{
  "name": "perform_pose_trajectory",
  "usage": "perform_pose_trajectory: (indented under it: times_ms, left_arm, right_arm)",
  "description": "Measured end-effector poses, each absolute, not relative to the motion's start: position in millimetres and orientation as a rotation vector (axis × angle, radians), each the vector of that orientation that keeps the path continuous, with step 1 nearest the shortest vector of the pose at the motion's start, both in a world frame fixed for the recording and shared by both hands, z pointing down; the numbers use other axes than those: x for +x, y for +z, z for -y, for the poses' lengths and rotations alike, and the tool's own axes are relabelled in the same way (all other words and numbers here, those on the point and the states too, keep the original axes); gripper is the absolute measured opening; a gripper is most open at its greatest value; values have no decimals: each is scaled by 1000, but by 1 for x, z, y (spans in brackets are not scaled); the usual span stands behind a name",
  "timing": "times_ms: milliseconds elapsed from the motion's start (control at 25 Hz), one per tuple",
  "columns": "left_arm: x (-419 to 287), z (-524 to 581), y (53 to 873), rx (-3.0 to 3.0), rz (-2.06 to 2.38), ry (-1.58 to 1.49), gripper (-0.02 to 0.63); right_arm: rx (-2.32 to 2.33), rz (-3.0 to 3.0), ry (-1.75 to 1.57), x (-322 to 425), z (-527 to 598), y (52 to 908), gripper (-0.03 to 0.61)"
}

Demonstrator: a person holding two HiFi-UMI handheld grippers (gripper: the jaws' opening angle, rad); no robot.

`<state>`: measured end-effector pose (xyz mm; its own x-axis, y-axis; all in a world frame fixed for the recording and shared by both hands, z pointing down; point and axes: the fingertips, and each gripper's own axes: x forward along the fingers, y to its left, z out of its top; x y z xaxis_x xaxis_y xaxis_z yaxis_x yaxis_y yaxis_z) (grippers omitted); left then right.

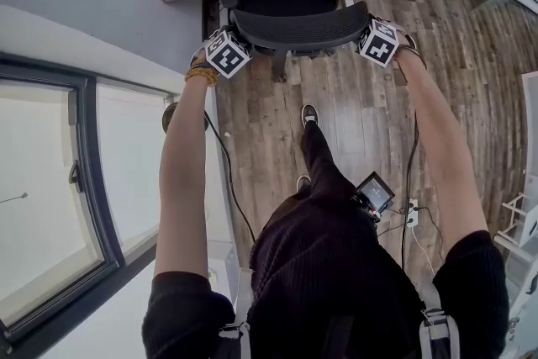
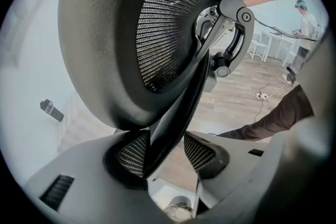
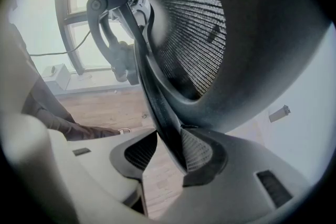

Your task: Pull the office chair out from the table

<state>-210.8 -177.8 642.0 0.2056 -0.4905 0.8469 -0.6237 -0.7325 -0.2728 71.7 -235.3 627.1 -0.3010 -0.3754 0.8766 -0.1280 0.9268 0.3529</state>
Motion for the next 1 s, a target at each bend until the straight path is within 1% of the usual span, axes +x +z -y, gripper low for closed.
perform_pose_trajectory:
  times_ms: [480,1000]
  left_arm:
    - [-200,112,644,2340,1074,1562,213]
    - [-193,78,643,2344,1060,1572,216]
  right_arm:
    - [407,1894,-267,84,168,630,150]
    - [440,1865,-248,93,126,630,153]
